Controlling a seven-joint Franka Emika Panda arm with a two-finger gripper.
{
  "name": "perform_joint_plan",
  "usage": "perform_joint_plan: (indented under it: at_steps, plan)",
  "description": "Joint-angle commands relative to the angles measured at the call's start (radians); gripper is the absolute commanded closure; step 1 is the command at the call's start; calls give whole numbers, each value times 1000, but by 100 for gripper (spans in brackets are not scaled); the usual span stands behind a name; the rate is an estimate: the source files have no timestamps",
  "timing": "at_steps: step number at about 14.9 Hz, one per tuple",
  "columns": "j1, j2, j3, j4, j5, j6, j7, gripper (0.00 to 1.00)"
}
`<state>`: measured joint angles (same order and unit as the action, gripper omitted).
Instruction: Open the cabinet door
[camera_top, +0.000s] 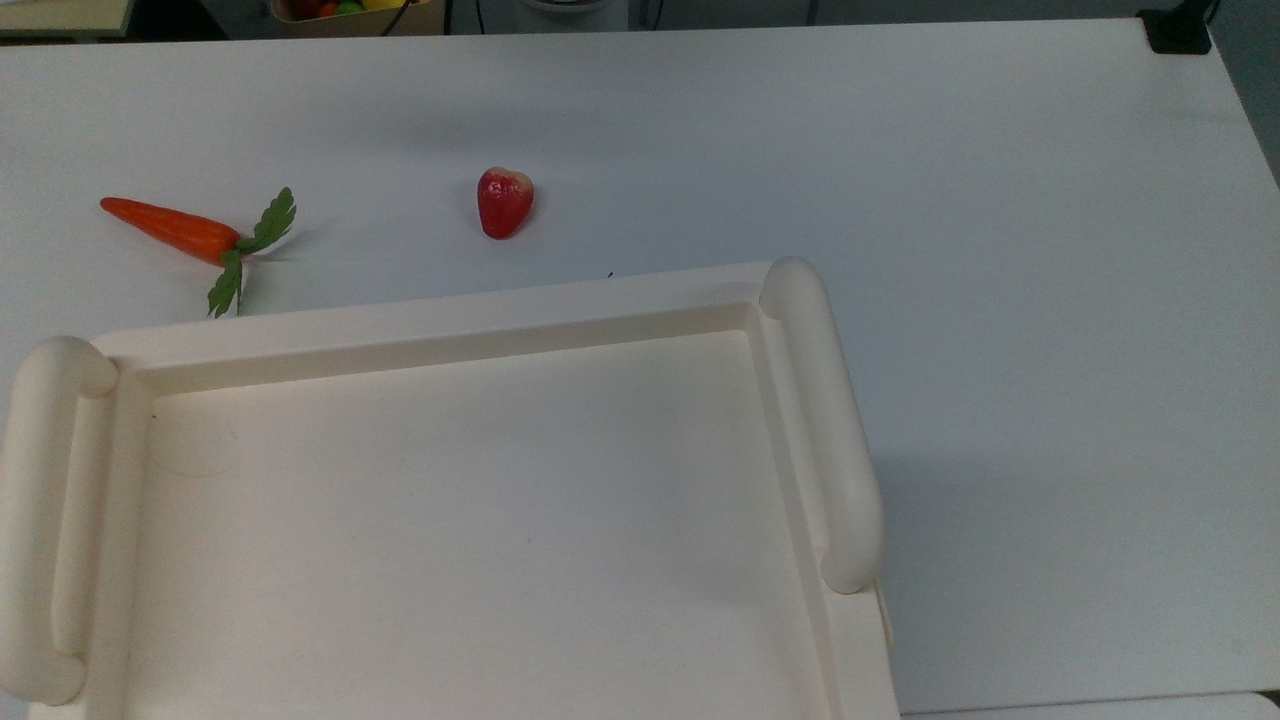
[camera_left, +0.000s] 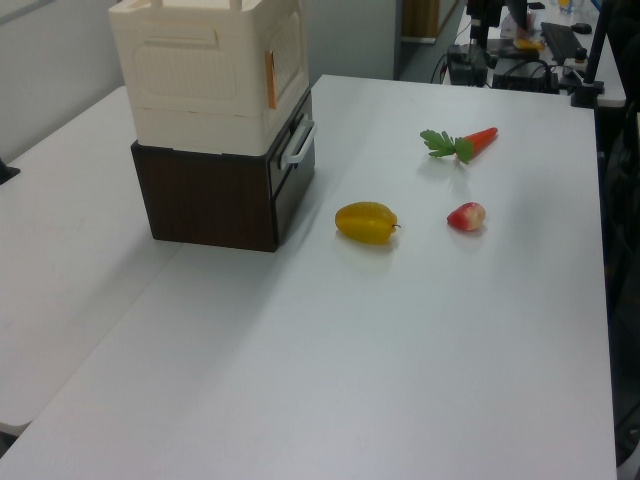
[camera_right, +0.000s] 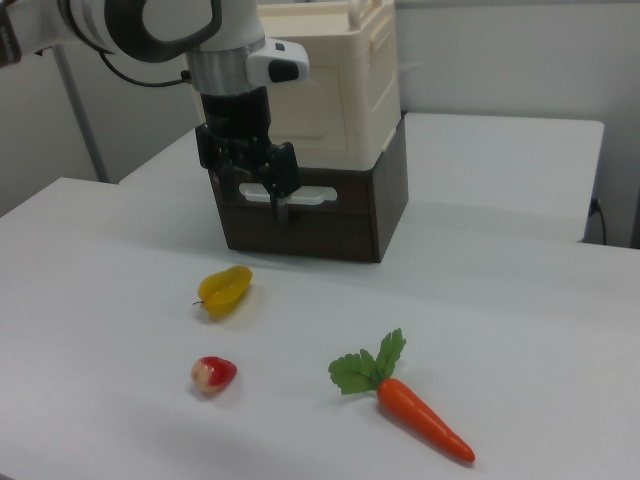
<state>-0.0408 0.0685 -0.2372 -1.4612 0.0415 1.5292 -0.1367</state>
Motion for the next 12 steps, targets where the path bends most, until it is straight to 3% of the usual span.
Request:
perform_joint_plan:
  at_steps: [1,12]
  plan:
    - [-7,-9,4,-11,1,-23,-20,0]
    - [2,26,6,-13,8,-11,-20,0]
